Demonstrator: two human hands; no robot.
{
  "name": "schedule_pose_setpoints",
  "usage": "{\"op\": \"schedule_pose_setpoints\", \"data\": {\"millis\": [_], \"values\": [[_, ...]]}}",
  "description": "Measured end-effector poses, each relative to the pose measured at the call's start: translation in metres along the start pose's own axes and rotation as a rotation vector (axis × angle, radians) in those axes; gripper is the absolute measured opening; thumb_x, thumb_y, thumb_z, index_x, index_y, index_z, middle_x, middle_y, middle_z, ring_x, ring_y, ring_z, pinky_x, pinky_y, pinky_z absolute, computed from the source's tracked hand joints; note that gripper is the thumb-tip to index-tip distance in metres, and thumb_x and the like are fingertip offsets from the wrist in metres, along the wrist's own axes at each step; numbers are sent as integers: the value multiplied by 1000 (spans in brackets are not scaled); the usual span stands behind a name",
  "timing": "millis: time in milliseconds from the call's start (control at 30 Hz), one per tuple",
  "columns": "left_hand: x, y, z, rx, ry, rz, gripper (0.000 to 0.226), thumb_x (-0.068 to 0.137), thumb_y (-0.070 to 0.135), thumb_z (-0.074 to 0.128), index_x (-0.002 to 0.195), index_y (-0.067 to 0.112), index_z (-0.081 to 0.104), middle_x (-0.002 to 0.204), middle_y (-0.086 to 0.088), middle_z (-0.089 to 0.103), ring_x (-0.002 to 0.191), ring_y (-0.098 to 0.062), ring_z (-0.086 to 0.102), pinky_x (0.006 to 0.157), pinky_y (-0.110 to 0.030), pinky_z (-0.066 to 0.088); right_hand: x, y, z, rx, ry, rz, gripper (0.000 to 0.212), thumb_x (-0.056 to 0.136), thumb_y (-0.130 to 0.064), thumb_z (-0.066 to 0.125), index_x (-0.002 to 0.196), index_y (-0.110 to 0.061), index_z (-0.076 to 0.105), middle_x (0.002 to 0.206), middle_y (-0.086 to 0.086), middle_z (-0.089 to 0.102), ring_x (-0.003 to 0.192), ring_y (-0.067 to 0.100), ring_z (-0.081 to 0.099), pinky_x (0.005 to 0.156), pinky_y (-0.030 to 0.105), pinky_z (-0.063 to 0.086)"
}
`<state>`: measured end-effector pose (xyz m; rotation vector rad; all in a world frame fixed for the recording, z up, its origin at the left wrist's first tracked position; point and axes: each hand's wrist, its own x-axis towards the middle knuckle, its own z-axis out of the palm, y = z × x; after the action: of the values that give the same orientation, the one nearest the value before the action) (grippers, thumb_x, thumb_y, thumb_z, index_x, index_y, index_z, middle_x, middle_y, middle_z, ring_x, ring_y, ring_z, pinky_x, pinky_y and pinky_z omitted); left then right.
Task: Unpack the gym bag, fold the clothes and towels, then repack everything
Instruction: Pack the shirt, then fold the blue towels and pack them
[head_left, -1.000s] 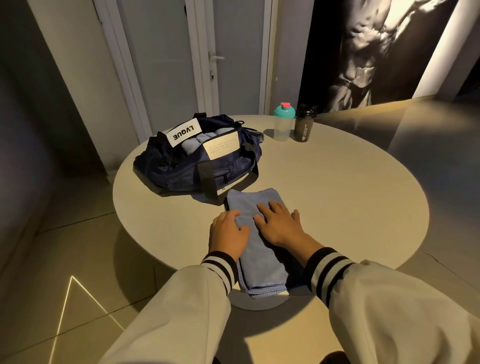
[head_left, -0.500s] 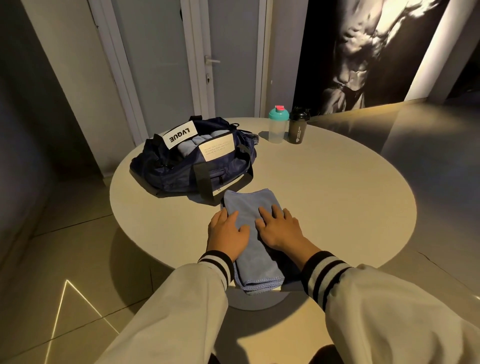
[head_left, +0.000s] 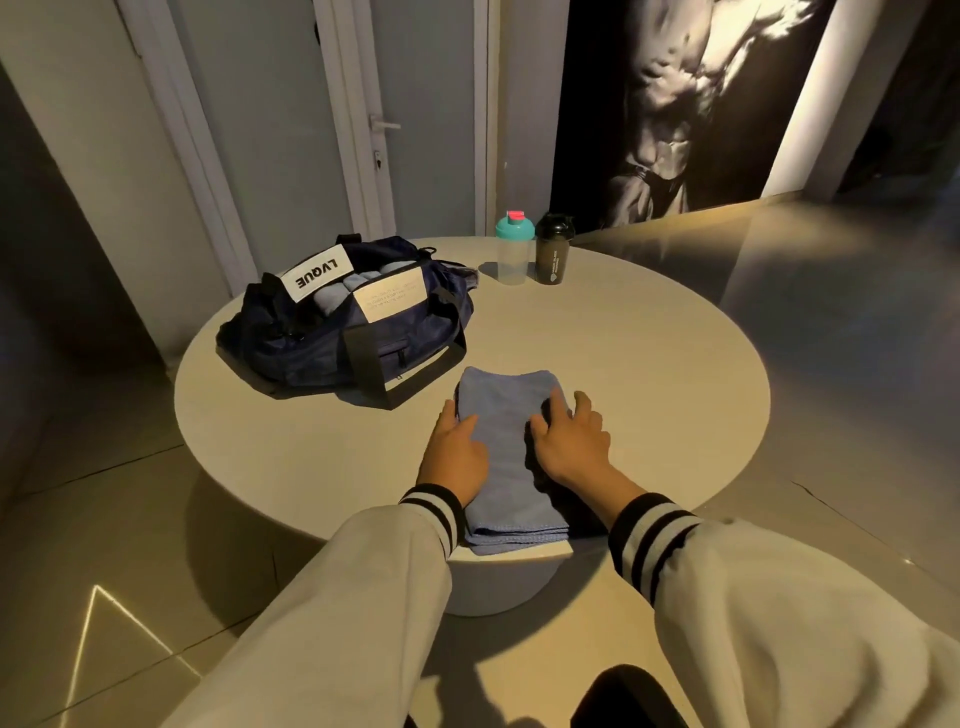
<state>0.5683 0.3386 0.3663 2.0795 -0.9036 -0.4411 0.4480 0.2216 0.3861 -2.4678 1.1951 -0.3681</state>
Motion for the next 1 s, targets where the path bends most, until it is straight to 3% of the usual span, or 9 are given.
{"op": "schedule_pose_setpoints", "data": {"millis": [167, 267, 333, 467, 567, 667, 800, 933, 1000], "values": [[-17, 1, 1, 141, 215, 140, 37, 98, 15, 53, 126, 37, 62, 146, 11, 42, 133, -15, 33, 113, -35, 30, -17, 15, -3, -23, 81, -148, 34, 103, -19, 38, 121, -7, 63, 124, 15, 49, 114, 37, 44, 88, 41, 45], [-43, 9, 8, 293, 119, 331, 23, 93, 27, 55, 107, 41, 67, 120, 21, 56, 117, -10, 39, 97, -27, 20, -30, 24, 7, -26, 45, -180, 29, 101, -19, 39, 115, -12, 64, 114, 14, 58, 108, 38, 48, 78, 40, 41], [-56, 8, 12, 350, -19, 419, 26, 91, 42, 55, 115, 41, 65, 121, 21, 58, 119, -9, 43, 98, -26, 17, -34, 29, 5, 23, 44, -181, 23, 100, -20, 39, 106, -14, 60, 106, 13, 62, 106, 40, 53, 69, 38, 35], [-66, 2, 13, 381, -88, 441, 36, 94, 55, 56, 127, 41, 60, 133, 18, 53, 125, -9, 38, 108, -30, 20, -42, 39, -6, 28, -72, -96, 41, 106, -30, 30, 143, -28, 46, 140, 6, 55, 132, 29, 44, 96, 42, 31], [-73, -1, 12, 315, -47, 451, 25, 99, 47, 57, 115, 33, 69, 131, 15, 58, 125, -10, 45, 108, -28, 22, -51, 40, -13, 57, -120, -80, 43, 106, -33, 24, 142, -27, 46, 146, 0, 49, 135, 21, 41, 100, 41, 24], [-80, -2, 11, 219, -34, 445, 18, 97, 42, 62, 104, 30, 74, 124, 15, 63, 118, -9, 51, 107, -29, 29, -53, 40, -14, 88, -140, -95, 39, 105, -30, 20, 112, -17, 57, 124, 3, 57, 119, 23, 50, 87, 39, 26], [-84, -5, 9, 124, -1, 429, 12, 93, 35, 69, 92, 26, 76, 109, 13, 68, 104, -9, 58, 103, -38, 42, -57, 41, -10, 63, -100, -104, 29, 103, -27, 19, 82, -24, 40, 93, -1, 47, 95, 20, 49, 78, 39, 29], [-88, -4, 10, 155, 26, 422, 10, 93, 35, 68, 89, 27, 73, 101, 14, 66, 101, -11, 54, 101, -40, 40, -61, 39, -7, 23, -99, -121, 21, 100, -35, 23, 94, -27, 42, 96, -5, 44, 104, 19, 47, 82, 40, 27], [-91, -4, 11, 168, 21, 407, 10, 94, 38, 66, 89, 31, 71, 106, 14, 64, 105, -11, 51, 103, -41, 37, -61, 43, -6, 19, -122, -133, 34, 97, -45, 24, 121, -34, 47, 123, -6, 50, 126, 22, 42, 94, 45, 28]]}}
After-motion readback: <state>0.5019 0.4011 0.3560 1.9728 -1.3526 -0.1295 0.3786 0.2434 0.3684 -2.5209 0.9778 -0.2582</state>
